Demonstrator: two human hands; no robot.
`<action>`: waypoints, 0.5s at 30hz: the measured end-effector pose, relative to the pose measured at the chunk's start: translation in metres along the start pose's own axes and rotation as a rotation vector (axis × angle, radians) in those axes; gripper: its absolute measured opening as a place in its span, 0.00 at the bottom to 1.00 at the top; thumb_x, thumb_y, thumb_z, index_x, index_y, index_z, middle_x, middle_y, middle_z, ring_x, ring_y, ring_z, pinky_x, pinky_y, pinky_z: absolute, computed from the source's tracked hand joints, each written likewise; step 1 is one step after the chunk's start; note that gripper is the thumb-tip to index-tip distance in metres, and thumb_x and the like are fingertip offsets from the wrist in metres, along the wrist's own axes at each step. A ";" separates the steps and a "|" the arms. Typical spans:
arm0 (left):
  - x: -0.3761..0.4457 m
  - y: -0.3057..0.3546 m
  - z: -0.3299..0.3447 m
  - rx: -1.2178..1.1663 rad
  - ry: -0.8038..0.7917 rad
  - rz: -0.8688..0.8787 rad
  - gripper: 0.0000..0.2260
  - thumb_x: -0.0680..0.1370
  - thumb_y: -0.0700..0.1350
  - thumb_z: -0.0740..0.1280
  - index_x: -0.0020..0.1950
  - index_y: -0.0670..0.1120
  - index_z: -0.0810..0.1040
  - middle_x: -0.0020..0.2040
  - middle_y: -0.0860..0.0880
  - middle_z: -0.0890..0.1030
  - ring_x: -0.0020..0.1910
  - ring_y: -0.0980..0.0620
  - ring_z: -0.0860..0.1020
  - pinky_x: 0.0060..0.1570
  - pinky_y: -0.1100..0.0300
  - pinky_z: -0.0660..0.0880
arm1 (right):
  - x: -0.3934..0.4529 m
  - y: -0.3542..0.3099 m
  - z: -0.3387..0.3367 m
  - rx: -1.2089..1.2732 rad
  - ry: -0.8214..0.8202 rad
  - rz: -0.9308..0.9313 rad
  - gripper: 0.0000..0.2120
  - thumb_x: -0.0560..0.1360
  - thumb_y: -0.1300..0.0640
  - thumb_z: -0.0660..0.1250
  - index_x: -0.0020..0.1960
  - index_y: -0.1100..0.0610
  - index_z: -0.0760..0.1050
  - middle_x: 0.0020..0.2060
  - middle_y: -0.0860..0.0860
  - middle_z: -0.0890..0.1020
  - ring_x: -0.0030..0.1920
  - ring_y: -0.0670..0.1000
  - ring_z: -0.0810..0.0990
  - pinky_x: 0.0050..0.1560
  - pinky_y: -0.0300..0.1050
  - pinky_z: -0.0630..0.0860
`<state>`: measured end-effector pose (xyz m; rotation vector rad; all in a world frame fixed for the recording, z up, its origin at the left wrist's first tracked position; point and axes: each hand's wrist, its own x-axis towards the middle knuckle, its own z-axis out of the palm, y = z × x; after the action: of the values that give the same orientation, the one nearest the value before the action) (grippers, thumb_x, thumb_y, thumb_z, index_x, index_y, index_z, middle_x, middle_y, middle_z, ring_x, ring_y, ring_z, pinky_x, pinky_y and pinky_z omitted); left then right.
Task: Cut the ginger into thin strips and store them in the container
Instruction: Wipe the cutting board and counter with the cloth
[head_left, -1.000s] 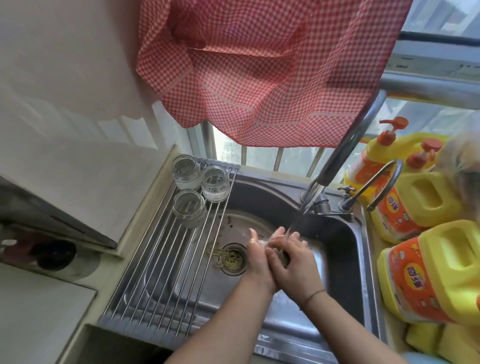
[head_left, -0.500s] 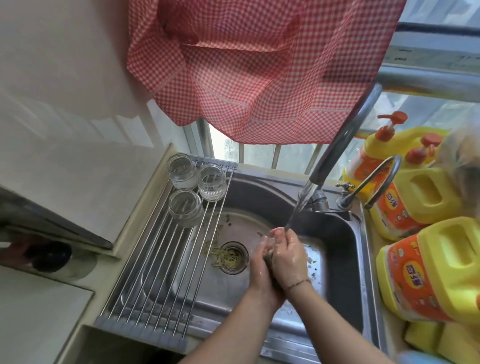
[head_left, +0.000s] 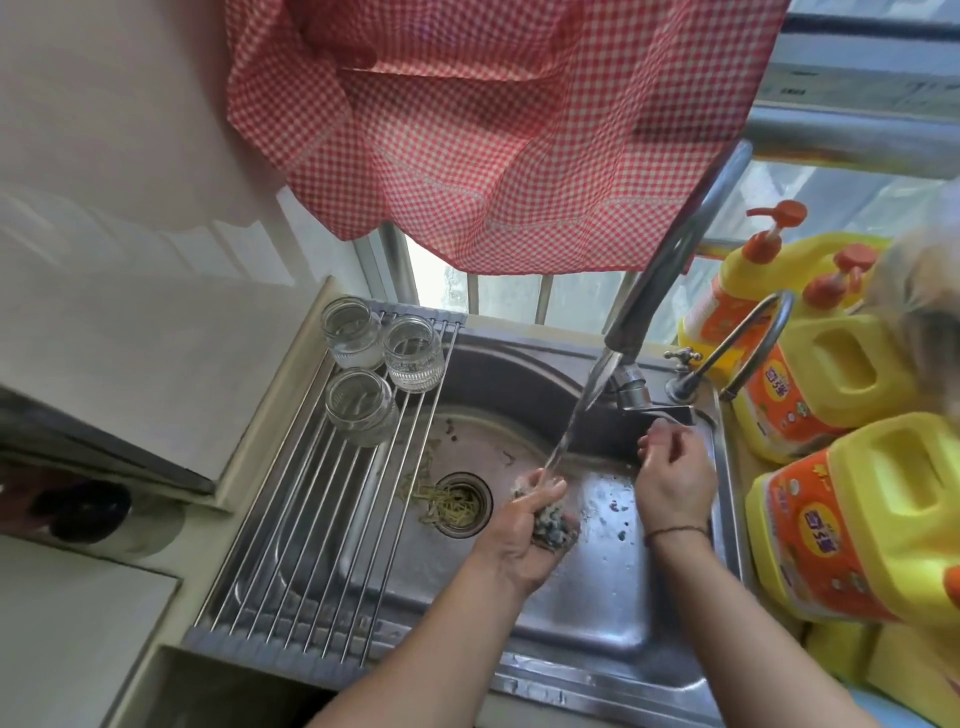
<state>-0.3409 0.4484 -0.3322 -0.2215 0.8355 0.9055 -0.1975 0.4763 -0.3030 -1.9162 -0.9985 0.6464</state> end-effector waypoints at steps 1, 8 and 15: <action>0.000 0.000 0.001 0.000 -0.007 0.007 0.10 0.78 0.29 0.63 0.50 0.44 0.70 0.37 0.43 0.75 0.29 0.51 0.74 0.26 0.64 0.76 | 0.008 -0.002 -0.002 -0.003 0.030 -0.017 0.14 0.84 0.52 0.57 0.47 0.59 0.74 0.39 0.52 0.77 0.40 0.53 0.74 0.38 0.44 0.64; -0.007 0.004 0.012 -0.136 0.029 0.003 0.12 0.83 0.31 0.55 0.53 0.45 0.73 0.38 0.42 0.79 0.29 0.49 0.79 0.20 0.65 0.74 | 0.037 -0.015 0.006 -0.043 0.018 -0.083 0.13 0.85 0.55 0.56 0.46 0.59 0.73 0.40 0.58 0.78 0.41 0.57 0.75 0.39 0.46 0.63; -0.017 0.009 0.025 -0.032 0.101 -0.043 0.08 0.85 0.49 0.59 0.50 0.47 0.73 0.31 0.50 0.71 0.20 0.59 0.69 0.14 0.70 0.60 | 0.014 -0.008 0.005 0.028 -0.229 -0.072 0.07 0.81 0.62 0.62 0.58 0.56 0.74 0.48 0.52 0.79 0.47 0.54 0.79 0.43 0.40 0.72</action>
<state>-0.3402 0.4561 -0.3019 -0.3139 0.9068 0.8733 -0.1973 0.4926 -0.2993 -1.8015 -1.1886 0.8478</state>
